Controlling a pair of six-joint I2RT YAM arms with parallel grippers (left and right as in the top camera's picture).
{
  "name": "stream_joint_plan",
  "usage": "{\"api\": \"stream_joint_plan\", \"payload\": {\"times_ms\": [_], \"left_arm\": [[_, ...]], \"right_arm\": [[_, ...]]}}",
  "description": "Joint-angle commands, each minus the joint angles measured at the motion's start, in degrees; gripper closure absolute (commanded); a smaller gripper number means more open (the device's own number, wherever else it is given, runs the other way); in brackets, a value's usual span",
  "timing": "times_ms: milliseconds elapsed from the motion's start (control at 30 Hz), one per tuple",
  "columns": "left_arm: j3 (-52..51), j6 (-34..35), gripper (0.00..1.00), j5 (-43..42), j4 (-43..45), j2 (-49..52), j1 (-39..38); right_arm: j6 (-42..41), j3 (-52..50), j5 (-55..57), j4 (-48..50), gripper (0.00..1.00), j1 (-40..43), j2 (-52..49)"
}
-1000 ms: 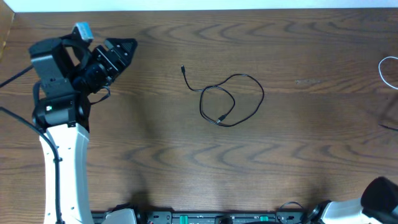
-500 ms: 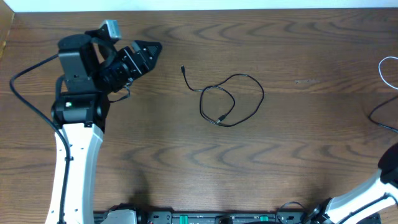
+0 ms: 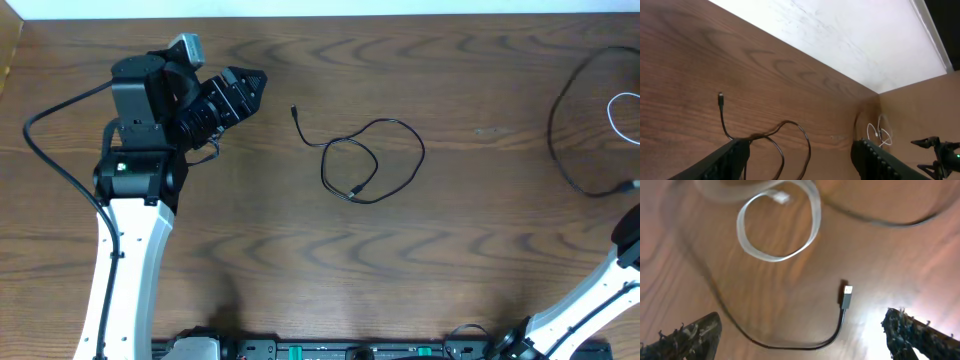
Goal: Untangle cables
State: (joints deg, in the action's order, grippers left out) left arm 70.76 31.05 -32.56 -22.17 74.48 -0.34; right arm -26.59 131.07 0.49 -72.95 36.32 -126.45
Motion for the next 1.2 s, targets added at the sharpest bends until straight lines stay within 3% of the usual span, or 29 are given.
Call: {"api": "stream_joint_plan", "payload": {"times_ms": [0,233,500,800,1167], "left_arm": [[0.83,-1.14,0.29,1.14,-0.70,-0.37,-0.13],[0.81,-5.29,0.29,2.27,-3.56,-0.37,-0.13],[0.72,-7.10,0.29,7.28,-6.27,0.13,-0.11],[0.72,-7.04,0.28,17.68,-10.21,0.13,1.31],[0.72,-7.04,0.27,19.17,-14.69,0.13,3.93]], "right_arm": [[6.45,0.39,-10.73,-0.74,0.01,-2.71,2.16],[20.39,0.39,-24.44,-4.33,0.01,-9.44,2.16],[30.47,0.37,-24.63,-8.04,0.01,-23.26,1.62],[31.69,-0.44,-24.44,-7.67,0.03,-39.56,-1.14],[24.92,-0.52,-20.26,0.17,0.10,-55.60,-11.28]]}}
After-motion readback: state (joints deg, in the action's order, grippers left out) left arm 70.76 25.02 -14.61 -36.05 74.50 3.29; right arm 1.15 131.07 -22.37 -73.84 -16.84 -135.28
